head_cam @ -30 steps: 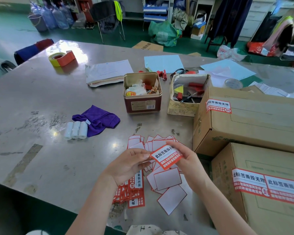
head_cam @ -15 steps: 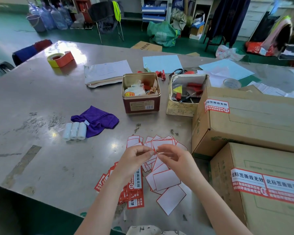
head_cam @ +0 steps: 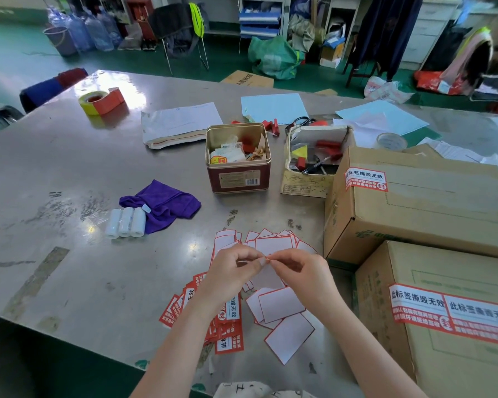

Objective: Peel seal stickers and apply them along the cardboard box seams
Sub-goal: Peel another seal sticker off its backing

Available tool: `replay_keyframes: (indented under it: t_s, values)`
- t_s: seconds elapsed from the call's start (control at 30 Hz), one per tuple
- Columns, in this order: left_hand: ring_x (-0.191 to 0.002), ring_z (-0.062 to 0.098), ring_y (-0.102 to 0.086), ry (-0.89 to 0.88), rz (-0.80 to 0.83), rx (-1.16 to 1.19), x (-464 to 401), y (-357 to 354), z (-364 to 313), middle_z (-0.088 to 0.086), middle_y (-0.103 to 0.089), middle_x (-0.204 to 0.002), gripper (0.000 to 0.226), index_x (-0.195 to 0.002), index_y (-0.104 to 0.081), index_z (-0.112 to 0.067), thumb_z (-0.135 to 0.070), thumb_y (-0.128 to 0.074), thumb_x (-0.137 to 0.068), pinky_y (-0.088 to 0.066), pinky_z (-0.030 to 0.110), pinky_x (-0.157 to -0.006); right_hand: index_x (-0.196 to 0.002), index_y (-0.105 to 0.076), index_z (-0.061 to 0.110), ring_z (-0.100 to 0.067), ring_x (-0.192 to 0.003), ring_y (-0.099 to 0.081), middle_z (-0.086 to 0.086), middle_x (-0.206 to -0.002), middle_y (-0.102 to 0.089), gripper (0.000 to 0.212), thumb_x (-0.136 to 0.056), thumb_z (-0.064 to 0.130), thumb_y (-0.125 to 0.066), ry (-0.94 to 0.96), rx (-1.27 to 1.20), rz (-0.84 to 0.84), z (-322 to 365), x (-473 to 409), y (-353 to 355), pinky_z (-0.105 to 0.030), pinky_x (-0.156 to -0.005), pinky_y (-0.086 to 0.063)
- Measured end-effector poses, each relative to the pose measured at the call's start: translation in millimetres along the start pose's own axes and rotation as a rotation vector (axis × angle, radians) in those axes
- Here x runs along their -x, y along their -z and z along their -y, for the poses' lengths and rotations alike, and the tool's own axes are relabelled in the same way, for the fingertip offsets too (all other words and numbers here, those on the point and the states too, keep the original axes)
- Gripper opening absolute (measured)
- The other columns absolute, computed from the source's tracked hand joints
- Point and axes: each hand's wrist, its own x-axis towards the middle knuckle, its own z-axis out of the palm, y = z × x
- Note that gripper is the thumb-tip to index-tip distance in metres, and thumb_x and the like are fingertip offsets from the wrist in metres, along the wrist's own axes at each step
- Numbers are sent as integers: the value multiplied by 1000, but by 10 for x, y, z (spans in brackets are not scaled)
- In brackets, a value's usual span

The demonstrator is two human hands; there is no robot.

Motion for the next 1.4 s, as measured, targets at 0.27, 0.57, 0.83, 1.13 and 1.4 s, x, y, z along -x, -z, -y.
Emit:
replay_keyframes:
  t_s: [0.27,0.57,0.83,1.13,1.4]
  values:
    - [-104,12,-50,-81,-81,-164,0,-39,-75,0,-59,-106,17,-100,-69,-13,-22,-58,-90,-36,12,-79,-92,-71,20,-3,-77,-62,21,-77,-62,12,-88,14,-61,8,-34,-8,-21,-5,-3,-14,-71,-52]
    - [-115,8,-41,-130,-52,-335,-41,-59,-59,0,-49,-122,23,-111,-67,-19,-26,-56,-91,-31,8,-78,-94,-70,18,-6,-79,-62,16,-78,-63,11,-88,22,-61,-18,-39,-16,-29,-23,-4,-12,-71,-50]
    - [-119,6,-43,-75,-198,-217,-66,-135,41,-8,-49,-122,7,-90,-64,-23,-23,-57,-90,-32,14,-93,-78,-65,21,-18,-75,-62,7,-72,-66,19,-93,18,-54,-144,-167,-63,-33,-22,39,-31,-73,-53]
    - [-83,8,-59,-27,-59,-63,-47,-190,-18,-5,-59,-85,24,-92,-57,-15,-37,-47,-94,-48,10,-67,-85,-62,22,-14,-84,-65,1,-83,-65,17,-95,25,-49,-162,-252,-18,-10,-28,-27,-28,-82,-55]
    - [-58,13,-66,197,-120,-16,-102,-205,46,10,-63,-101,15,-99,-51,-10,-24,-47,-97,-51,13,-45,-95,-62,16,-11,-95,-60,7,-105,-63,20,-97,25,-45,-183,-257,-40,-16,-21,-25,-17,-79,-49]
